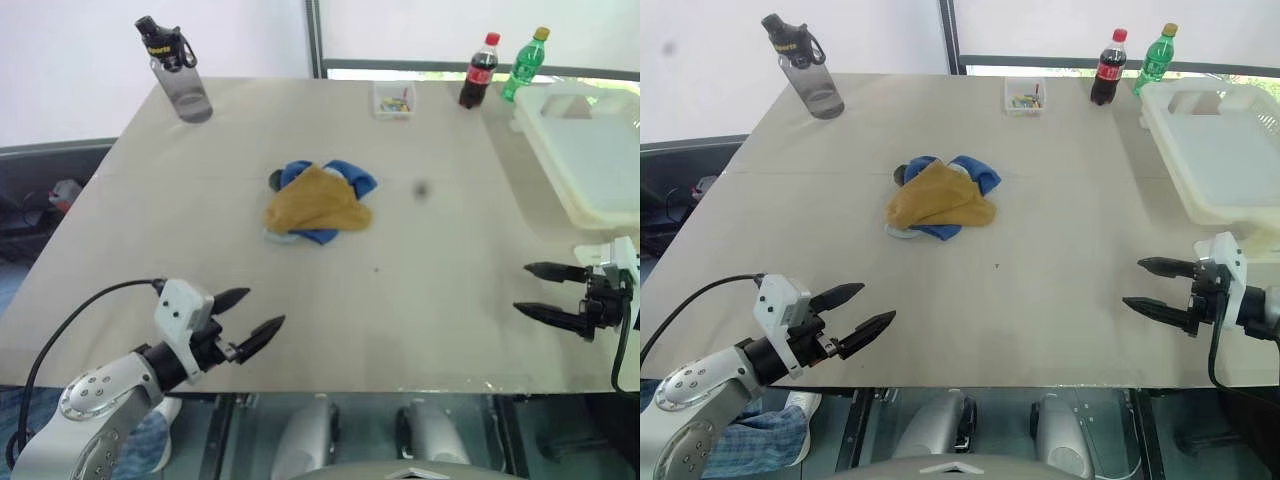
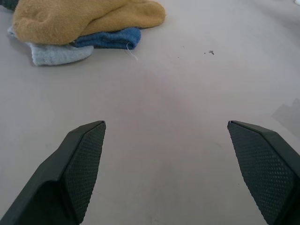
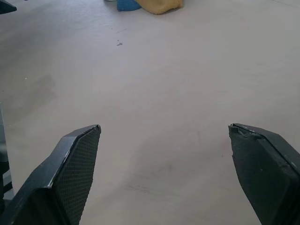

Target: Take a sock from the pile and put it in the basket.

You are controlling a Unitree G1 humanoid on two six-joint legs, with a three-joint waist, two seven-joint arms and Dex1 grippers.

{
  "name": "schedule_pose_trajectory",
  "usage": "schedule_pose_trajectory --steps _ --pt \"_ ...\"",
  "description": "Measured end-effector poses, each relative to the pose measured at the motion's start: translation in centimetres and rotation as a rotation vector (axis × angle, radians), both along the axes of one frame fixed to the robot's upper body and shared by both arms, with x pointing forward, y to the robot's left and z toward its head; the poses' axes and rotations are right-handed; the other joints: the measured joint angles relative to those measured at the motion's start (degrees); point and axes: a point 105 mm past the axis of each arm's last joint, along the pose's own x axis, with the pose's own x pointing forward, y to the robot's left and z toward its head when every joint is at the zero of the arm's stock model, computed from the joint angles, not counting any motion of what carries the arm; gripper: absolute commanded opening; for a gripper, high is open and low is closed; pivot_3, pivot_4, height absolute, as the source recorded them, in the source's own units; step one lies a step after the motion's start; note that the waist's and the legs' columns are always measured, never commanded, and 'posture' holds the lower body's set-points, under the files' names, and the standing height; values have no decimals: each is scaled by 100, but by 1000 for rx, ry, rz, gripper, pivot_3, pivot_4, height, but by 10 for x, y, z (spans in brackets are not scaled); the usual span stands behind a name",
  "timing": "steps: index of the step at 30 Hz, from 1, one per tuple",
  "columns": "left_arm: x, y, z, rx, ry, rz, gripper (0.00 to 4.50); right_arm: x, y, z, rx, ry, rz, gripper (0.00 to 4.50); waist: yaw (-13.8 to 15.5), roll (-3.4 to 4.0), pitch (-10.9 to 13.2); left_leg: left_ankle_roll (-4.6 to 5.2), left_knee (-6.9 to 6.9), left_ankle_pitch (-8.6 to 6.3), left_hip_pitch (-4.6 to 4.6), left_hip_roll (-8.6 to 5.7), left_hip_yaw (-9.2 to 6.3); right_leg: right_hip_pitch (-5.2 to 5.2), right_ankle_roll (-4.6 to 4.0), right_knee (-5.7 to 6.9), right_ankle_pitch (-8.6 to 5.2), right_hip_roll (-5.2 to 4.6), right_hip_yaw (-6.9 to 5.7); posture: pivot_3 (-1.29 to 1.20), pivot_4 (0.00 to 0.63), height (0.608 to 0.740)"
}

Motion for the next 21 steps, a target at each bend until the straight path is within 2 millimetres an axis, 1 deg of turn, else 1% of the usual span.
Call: schedule_pose_trajectory --steps 3,5,7,10,21 --pt "-3 1 -1 0 3 -6 4456 -2 -1 1 8 1 -3 4500 0 0 0 1 0 -1 -2 0 1 0 1 -1 0 0 0 0 150 740" --pt "-5 8 2 18 -8 10 4456 -4 -4 3 15 1 -23 4500 1 0 0 2 0 -1 -3 0 0 0 1 -5 0 1 -1 0 150 740" --pt "-4 11 6 29 -25 13 4456 -3 -5 5 16 -7 -34 4500 1 0 0 2 0 -1 -2 0 1 0 -3 -5 -2 0 -2 0 150 740" --pt "-2 11 10 37 -43 5 4456 -2 0 8 19 -24 -30 4500 0 0 0 2 0 -1 -1 0 0 1 2 -2 1 3 -2 0 150 740" --pt "1 12 16 42 -63 8 4456 -1 1 9 31 -25 -39 4500 -1 0 0 3 0 -1 -1 0 2 0 3 -3 2 15 -1 0 150 740"
